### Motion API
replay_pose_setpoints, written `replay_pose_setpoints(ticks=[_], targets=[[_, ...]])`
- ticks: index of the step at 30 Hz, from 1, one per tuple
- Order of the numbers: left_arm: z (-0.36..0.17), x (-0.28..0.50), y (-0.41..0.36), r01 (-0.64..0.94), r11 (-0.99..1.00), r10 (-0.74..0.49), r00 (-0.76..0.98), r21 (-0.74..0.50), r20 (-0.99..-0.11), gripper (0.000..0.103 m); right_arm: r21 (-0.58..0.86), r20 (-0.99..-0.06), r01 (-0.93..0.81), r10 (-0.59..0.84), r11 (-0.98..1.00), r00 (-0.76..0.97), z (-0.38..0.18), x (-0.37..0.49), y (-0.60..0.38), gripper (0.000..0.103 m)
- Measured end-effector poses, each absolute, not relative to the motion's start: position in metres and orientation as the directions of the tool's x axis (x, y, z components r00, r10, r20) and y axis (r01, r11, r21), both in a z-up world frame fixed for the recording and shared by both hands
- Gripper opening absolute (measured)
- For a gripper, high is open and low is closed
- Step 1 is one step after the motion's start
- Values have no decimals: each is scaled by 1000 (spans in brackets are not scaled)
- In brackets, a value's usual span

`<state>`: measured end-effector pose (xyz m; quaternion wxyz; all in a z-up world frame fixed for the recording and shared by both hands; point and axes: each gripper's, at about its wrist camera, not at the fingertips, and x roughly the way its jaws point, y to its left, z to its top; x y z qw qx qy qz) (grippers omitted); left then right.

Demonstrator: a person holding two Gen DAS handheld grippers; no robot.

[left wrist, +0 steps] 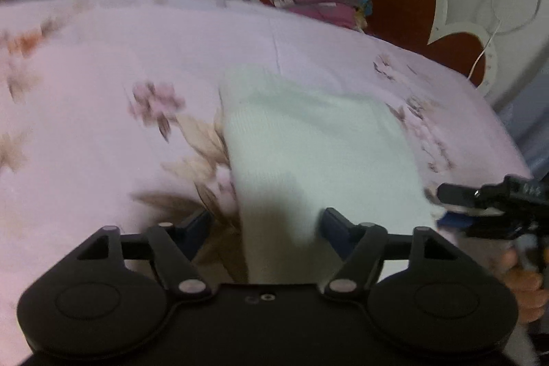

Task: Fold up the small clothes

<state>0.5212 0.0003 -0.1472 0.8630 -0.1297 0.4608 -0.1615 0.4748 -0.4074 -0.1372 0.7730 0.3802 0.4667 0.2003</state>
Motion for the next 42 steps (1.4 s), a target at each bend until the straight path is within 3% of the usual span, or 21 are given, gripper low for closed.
replay_pose_setpoints(ticks=[5, 12, 16, 25, 26, 27, 31, 32, 33, 36, 42], targets=[[-163, 529, 17, 73, 866, -461, 503, -495, -731, 68, 783, -568, 17, 703, 622, 427, -146, 481, -399, 63], [-166, 541, 19, 34, 854, -463, 500, -518, -731, 65, 773, -569, -50, 727, 632, 384, -143, 500, -380, 61], [-165, 544, 17, 8, 852, -460, 490, -524, -740, 52, 738, -589, -111, 715, 666, 376, -139, 501, -365, 56], [-160, 545, 1, 28, 875, -434, 484, -483, -760, 55, 678, -622, -135, 661, 723, 419, -131, 487, -358, 49], [-161, 543, 4, 33, 876, -435, 485, -481, -759, 57, 675, -623, -122, 650, 728, 435, -131, 486, -366, 49], [-162, 542, 7, 38, 873, -441, 486, -486, -755, 58, 674, -624, -106, 640, 731, 448, -131, 484, -373, 57], [-166, 545, 7, 48, 863, -458, 491, -502, -741, 58, 710, -615, -62, 662, 701, 428, -139, 486, -371, 58], [-165, 546, 5, 53, 864, -459, 490, -500, -741, 56, 707, -619, -68, 663, 704, 422, -138, 488, -363, 56], [-164, 547, 2, 68, 867, -460, 491, -493, -740, 51, 707, -620, -70, 665, 704, 416, -137, 489, -357, 43], [-156, 546, -6, 99, 895, -419, 518, -435, -745, 35, 654, -657, -83, 619, 752, 431, -130, 490, -340, 32], [-133, 534, -14, 179, 923, -381, 548, -340, -745, 30, 545, -683, -125, 525, 829, 507, -100, 471, -311, 30]])
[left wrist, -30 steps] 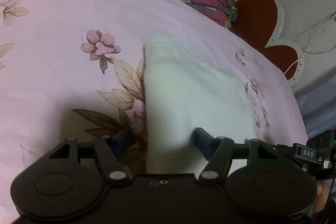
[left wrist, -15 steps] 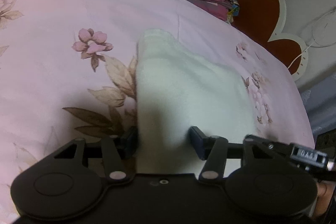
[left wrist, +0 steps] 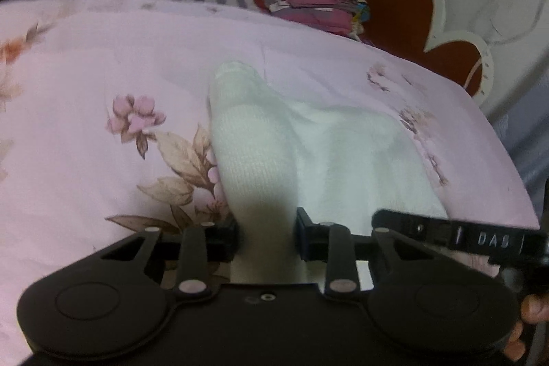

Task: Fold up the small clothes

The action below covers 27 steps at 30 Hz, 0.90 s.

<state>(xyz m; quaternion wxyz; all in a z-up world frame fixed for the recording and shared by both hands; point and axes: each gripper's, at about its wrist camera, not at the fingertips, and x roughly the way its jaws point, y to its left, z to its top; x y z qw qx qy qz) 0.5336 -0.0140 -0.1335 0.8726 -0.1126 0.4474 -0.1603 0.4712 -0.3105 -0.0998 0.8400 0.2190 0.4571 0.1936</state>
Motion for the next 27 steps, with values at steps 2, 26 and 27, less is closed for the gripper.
replay_pose_setpoints(ticks=[2, 26, 27], targets=[[-121, 526, -12, 211, 926, -376, 559, -312, -739, 30, 547, -671, -130, 526, 827, 522, -90, 465, -304, 30], [-98, 466, 201, 125, 962, -270, 594, -244, -758, 30, 544, -649, -280, 608, 791, 457, -70, 436, -73, 30], [-101, 465, 209, 119, 961, -271, 590, -250, -760, 30, 545, -651, -282, 611, 790, 451, -73, 435, -64, 30]])
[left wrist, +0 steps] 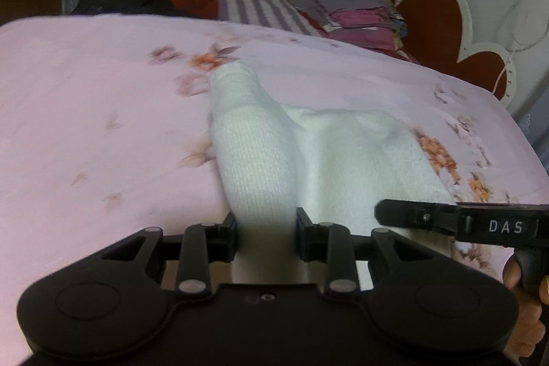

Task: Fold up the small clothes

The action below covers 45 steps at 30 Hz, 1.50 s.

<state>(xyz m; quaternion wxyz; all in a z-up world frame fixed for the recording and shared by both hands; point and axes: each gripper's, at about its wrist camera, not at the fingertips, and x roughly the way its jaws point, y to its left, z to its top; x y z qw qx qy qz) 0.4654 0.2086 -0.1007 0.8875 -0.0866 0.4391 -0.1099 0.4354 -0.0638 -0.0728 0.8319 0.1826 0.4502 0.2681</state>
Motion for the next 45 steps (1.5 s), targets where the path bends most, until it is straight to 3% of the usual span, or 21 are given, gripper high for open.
replay_pose_setpoints(ticks=[4, 6, 7, 8, 11, 13, 16, 19, 23, 26, 31, 36, 40, 43, 45], targets=[[-121, 469, 229, 114, 943, -321, 548, -311, -772, 33, 513, -684, -270, 578, 815, 445, -90, 442, -41, 30], [-133, 472, 236, 101, 937, -334, 541, -335, -772, 46, 433, -738, -263, 506, 862, 446, -103, 443, -34, 30], [-138, 471, 241, 92, 933, -338, 547, -347, -766, 58, 441, -747, -244, 504, 864, 434, -113, 444, -36, 30], [-143, 471, 245, 88, 926, -351, 553, -367, -755, 63, 463, -743, -219, 511, 859, 432, -120, 445, -40, 30], [-143, 470, 257, 107, 903, -401, 557, -416, -727, 65, 527, -722, -169, 544, 833, 427, -130, 452, -52, 36], [-133, 466, 268, 140, 902, -405, 606, -409, -685, 60, 509, -727, -163, 524, 845, 443, -123, 449, -55, 38], [-123, 473, 287, 172, 865, -459, 652, -472, -604, 41, 305, -710, -229, 381, 924, 592, -86, 439, -44, 38], [-116, 493, 287, 208, 855, -479, 666, -475, -572, 35, 214, -694, -285, 351, 934, 629, -70, 450, -19, 38], [-123, 519, 260, 282, 855, -510, 609, -435, -608, 35, 199, -720, -329, 366, 923, 590, -86, 476, 6, 33], [-136, 528, 246, 285, 871, -489, 577, -401, -654, 35, 151, -775, -295, 298, 943, 557, -117, 494, 6, 32], [-138, 532, 240, 272, 889, -457, 576, -369, -678, 35, 119, -769, -293, 275, 949, 577, -124, 493, 1, 33], [-111, 480, 250, 293, 877, -477, 633, -382, -610, 35, 119, -715, -293, 287, 949, 638, -94, 463, -7, 32], [-118, 436, 241, 263, 918, -396, 671, -298, -627, 30, 146, -701, -412, 388, 899, 598, -90, 422, -1, 32], [-120, 420, 232, 205, 943, -329, 697, -263, -637, 30, 49, -732, -432, 326, 901, 598, -112, 409, 6, 32], [-116, 412, 223, 157, 970, -241, 712, -184, -660, 30, 79, -731, -407, 331, 910, 597, -114, 410, -2, 33]])
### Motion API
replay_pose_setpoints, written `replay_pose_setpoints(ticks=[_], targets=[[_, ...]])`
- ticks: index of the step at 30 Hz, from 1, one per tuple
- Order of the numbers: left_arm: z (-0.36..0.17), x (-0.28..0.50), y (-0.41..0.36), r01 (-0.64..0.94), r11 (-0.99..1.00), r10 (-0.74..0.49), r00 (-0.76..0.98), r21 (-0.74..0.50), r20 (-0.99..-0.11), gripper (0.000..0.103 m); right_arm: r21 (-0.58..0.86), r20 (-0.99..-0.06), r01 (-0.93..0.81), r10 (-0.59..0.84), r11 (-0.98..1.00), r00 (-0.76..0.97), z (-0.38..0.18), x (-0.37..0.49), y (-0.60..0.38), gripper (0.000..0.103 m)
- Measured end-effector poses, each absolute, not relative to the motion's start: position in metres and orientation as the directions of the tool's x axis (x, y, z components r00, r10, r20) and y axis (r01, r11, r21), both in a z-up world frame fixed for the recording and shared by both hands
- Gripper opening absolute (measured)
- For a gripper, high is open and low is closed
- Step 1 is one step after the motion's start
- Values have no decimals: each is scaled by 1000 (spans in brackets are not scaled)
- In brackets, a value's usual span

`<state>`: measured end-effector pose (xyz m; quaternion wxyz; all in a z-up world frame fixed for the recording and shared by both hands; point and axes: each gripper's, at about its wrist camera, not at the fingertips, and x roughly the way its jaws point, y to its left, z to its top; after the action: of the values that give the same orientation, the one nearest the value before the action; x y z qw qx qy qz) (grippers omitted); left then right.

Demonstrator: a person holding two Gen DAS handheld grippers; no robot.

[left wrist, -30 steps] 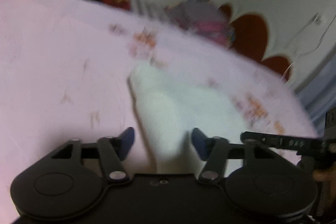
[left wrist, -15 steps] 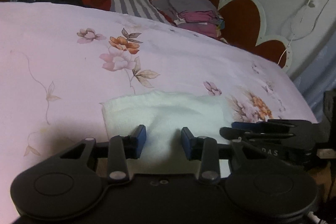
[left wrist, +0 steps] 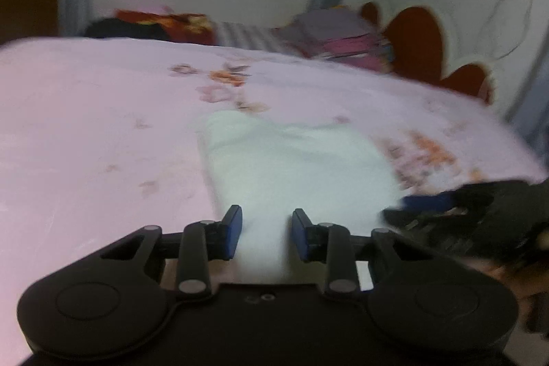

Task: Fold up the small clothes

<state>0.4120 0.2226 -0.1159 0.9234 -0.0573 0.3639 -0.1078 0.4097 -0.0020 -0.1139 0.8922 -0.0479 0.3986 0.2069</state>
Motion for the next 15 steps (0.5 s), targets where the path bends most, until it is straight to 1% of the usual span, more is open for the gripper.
replay_pose_setpoints(ticks=[2, 4, 6, 7, 8, 10, 13, 15], targets=[[-110, 393, 218, 135, 975, -221, 722, -179, -656, 30, 71, -723, -391, 317, 918, 613, -101, 403, -5, 32], [-109, 371, 212, 133, 978, -205, 718, -158, -665, 30, 94, -690, -428, 369, 899, 623, -86, 385, -10, 32], [-113, 355, 207, 121, 986, -166, 704, -114, -690, 30, 125, -691, -444, 399, 887, 603, -83, 368, -16, 32], [-116, 349, 206, 113, 987, -163, 695, -118, -700, 31, 137, -694, -442, 404, 887, 596, -85, 359, -20, 32], [-119, 343, 206, 97, 988, -154, 689, -120, -708, 32, 147, -701, -442, 409, 885, 585, -88, 351, -24, 32], [-121, 334, 203, 76, 991, -133, 678, -111, -723, 32, 158, -725, -454, 415, 877, 550, -96, 338, -27, 32], [-122, 319, 195, 63, 995, -101, 663, -80, -742, 32, 120, -802, -458, 358, 881, 479, -118, 327, -26, 32], [-116, 305, 192, 61, 996, -93, 673, -70, -734, 30, 142, -790, -433, 366, 890, 493, -114, 320, -35, 32]])
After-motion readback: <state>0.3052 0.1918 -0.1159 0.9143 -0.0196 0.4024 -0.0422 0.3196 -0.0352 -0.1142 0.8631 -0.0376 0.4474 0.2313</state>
